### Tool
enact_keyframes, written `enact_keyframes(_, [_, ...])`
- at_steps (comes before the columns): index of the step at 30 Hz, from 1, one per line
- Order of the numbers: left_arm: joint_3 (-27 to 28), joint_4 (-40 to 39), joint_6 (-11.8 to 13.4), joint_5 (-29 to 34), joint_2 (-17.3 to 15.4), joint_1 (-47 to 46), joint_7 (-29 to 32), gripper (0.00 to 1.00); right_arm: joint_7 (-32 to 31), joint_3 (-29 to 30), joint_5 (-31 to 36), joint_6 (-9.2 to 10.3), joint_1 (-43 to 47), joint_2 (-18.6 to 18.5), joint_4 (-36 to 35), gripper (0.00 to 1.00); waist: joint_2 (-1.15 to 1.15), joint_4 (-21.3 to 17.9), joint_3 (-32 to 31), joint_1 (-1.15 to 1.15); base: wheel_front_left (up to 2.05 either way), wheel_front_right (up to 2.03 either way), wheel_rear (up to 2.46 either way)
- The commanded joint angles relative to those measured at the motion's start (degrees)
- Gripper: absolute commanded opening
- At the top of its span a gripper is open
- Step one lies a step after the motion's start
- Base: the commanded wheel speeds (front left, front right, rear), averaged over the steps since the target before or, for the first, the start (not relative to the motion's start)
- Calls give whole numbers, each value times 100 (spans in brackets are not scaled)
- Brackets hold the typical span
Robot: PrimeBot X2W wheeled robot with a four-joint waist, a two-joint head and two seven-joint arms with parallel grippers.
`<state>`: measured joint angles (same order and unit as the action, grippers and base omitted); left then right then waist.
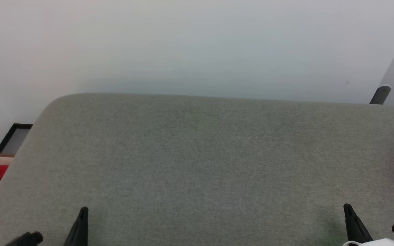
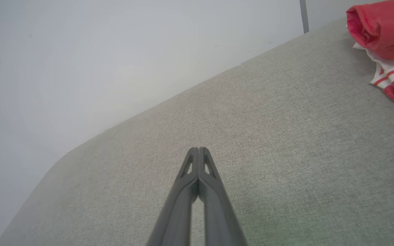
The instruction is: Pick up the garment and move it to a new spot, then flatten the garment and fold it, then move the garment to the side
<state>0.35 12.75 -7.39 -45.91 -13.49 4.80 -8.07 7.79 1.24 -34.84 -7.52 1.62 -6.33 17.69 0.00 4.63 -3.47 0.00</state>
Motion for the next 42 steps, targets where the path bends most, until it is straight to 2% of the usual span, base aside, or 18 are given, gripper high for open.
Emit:
enact_keyframes(1, [58, -56, -4, -169, -19, -154, 32, 0, -43, 39, -208, 1, -155, -1, -100, 0, 0, -7, 6, 0, 0, 0, 0])
enact_keyframes(20, [213, -11, -7, -1396, 273, -429, 418, 0, -427, 177, -1726, 2, -338, 91, -183, 0, 0, -96, 76, 0, 0, 0, 0])
enact_keyframes(42, [361, 36, -10, -2546, 551, -678, 794, 0, -787, 311, -3152, 3, -525, 186, -257, 0, 0, -199, 157, 0, 0, 0, 0])
